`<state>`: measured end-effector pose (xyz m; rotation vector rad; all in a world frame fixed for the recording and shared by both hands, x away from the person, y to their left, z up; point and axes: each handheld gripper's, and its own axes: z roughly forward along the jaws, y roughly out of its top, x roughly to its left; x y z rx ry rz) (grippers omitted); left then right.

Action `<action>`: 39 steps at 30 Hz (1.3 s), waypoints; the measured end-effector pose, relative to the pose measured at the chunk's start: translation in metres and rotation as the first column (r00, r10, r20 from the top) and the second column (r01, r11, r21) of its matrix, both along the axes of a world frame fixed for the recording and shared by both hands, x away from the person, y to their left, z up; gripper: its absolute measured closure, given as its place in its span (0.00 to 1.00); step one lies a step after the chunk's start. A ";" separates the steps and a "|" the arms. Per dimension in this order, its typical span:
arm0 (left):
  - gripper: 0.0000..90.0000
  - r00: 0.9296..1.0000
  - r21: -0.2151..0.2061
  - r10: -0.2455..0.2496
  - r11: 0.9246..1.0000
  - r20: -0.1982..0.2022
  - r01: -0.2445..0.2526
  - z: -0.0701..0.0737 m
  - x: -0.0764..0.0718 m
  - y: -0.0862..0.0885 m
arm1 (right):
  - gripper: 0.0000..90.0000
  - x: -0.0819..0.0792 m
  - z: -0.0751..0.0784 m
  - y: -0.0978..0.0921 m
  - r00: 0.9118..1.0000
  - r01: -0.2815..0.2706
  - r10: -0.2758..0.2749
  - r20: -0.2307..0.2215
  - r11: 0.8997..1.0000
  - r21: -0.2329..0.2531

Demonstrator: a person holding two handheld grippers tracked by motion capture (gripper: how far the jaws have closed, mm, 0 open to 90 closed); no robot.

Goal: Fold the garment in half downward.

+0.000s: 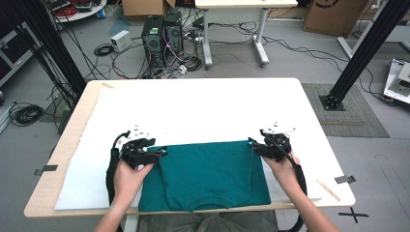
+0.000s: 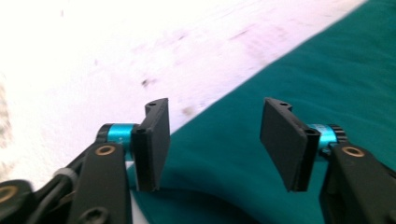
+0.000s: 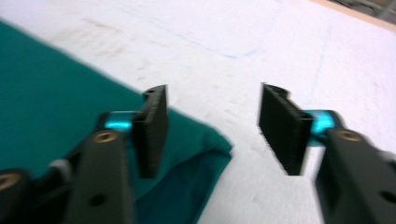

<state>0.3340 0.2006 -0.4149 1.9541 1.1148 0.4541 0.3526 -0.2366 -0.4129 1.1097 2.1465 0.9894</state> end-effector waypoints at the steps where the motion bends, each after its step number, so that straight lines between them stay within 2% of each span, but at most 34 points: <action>1: 0.45 1.000 0.016 0.015 1.000 0.007 -0.015 -0.002 0.002 0.001 | 0.45 0.005 -0.003 0.000 1.000 0.017 -0.017 -0.010 1.000 0.022; 2: 0.45 0.999 0.032 0.029 0.999 0.015 -0.030 -0.005 0.004 0.002 | 0.44 0.008 -0.005 -0.001 1.000 0.016 -0.016 -0.005 0.999 0.031; 5: 0.45 0.999 0.026 0.051 0.998 -0.007 -0.051 -0.009 0.007 0.008 | 0.43 0.014 -0.010 0.000 0.998 0.035 -0.030 -0.061 0.997 0.074; 9: 0.44 0.996 0.030 0.080 0.996 -0.046 -0.079 -0.016 0.010 0.012 | 0.40 0.022 -0.022 0.002 0.987 0.059 -0.049 -0.151 0.996 0.063; 11: 0.43 0.993 0.028 0.091 0.996 -0.076 -0.089 -0.021 0.011 0.014 | 0.38 0.026 -0.027 0.000 0.978 0.077 -0.065 -0.200 0.996 0.052; 13: 0.43 0.990 0.023 0.102 0.995 -0.095 -0.100 -0.025 0.012 0.015 | 0.37 0.029 -0.032 -0.003 0.961 0.085 -0.061 -0.271 0.993 0.080; 15: 0.41 0.987 0.010 0.106 0.994 -0.125 -0.106 -0.029 0.014 0.017 | 0.40 0.028 -0.033 -0.004 0.963 0.084 -0.058 -0.263 0.992 0.090; 16: 0.41 0.987 0.005 0.103 0.995 -0.122 -0.104 -0.029 0.013 0.017 | 0.46 0.027 -0.032 -0.004 0.963 0.084 -0.059 -0.262 0.993 0.086; 17: 0.43 0.987 0.005 0.100 0.995 -0.122 -0.100 -0.029 0.013 0.018 | 0.60 0.026 -0.031 -0.004 0.964 0.063 -0.037 -0.265 0.994 0.091; 18: 0.50 0.990 0.000 0.079 0.997 -0.118 -0.079 -0.029 0.012 0.018 | 0.74 0.026 -0.032 -0.005 0.961 0.013 0.022 -0.276 0.992 0.125; 19: 0.62 0.991 -0.012 0.051 0.999 -0.127 -0.053 -0.029 0.011 0.018 | 0.80 0.024 -0.031 -0.003 0.963 -0.003 0.037 -0.268 0.992 0.125; 21: 0.76 0.991 -0.026 0.009 1.000 -0.132 -0.013 -0.029 0.012 0.016 | 0.87 0.019 -0.029 0.000 0.970 -0.036 0.054 -0.239 0.996 0.080; 22: 0.84 0.992 -0.028 0.011 1.000 -0.126 -0.014 -0.029 0.012 0.014 | 0.88 0.017 -0.028 0.001 0.974 -0.049 0.060 -0.218 0.997 0.056; 24: 0.85 0.995 0.005 -0.003 1.000 -0.101 0.003 -0.028 0.013 0.009 | 0.89 0.014 -0.026 0.000 0.978 -0.051 0.058 -0.202 0.998 0.036; 26: 0.86 0.996 0.018 -0.009 1.000 -0.087 0.010 -0.027 0.015 0.004 | 0.89 0.011 -0.024 -0.005 0.980 -0.042 0.049 -0.192 0.998 0.040; 28: 0.87 0.997 0.007 -0.017 1.000 -0.074 0.018 -0.026 0.018 0.000 | 0.89 0.010 -0.020 -0.012 0.983 -0.037 0.044 -0.177 0.999 0.038; 31: 0.87 0.998 -0.055 -0.037 0.998 -0.046 0.034 -0.022 0.030 -0.013 | 0.89 0.011 -0.013 -0.023 0.989 -0.011 0.012 -0.148 1.000 0.005; 32: 0.87 0.998 -0.055 -0.046 0.998 -0.044 0.043 -0.020 0.034 -0.018 | 0.89 0.014 -0.012 -0.029 0.991 0.001 -0.002 -0.131 1.000 -0.006; 36: 0.87 0.998 -0.045 -0.068 0.997 0.003 0.068 -0.017 0.054 -0.045 | 0.89 0.029 -0.007 -0.050 0.991 0.078 -0.079 -0.106 0.997 -0.010; 39: 0.87 0.997 -0.024 -0.071 0.997 0.030 0.072 -0.016 0.071 -0.063 | 0.89 0.045 -0.005 -0.062 0.987 0.124 -0.126 -0.103 0.992 -0.025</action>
